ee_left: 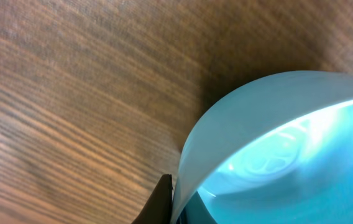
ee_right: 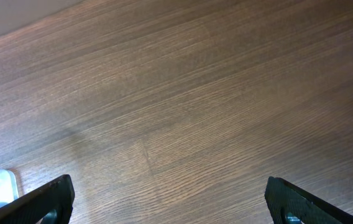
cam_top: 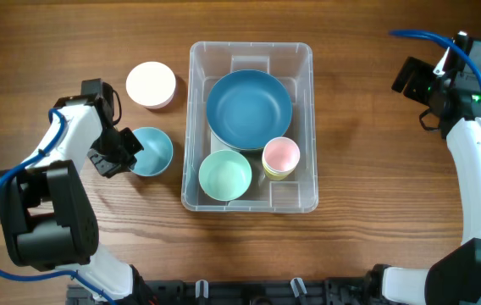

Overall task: Pack container
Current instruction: 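Grasp the light-blue bowl rim with the left gripper, then carry the light-blue bowl into the container onto the mint bowl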

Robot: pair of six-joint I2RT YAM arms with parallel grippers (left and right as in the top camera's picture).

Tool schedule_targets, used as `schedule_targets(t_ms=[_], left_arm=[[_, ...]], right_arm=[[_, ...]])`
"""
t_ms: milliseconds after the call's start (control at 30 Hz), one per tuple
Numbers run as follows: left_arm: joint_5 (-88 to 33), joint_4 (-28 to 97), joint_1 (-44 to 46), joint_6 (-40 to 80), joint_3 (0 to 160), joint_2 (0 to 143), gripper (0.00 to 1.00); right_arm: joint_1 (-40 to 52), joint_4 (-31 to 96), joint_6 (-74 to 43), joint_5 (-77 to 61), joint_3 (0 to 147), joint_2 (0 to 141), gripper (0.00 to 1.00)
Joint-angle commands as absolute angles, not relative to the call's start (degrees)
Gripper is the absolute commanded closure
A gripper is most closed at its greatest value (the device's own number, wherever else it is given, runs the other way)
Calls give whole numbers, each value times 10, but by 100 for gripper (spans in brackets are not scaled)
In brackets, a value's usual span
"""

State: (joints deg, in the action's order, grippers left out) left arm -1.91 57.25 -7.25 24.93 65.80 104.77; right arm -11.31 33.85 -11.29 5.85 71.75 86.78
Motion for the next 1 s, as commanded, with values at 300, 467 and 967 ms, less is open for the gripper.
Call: schedule_targets(t_ms=[300, 467, 967], left_arm=[[-17, 589, -67, 262, 666, 836, 96], [-54, 575, -26, 262, 667, 711, 96], [-55, 577, 235, 295, 667, 721, 96]], right_arm=[[-112, 337, -111, 64, 723, 865, 0], [-112, 337, -111, 64, 723, 865, 0], [-112, 337, -111, 64, 723, 865, 0]])
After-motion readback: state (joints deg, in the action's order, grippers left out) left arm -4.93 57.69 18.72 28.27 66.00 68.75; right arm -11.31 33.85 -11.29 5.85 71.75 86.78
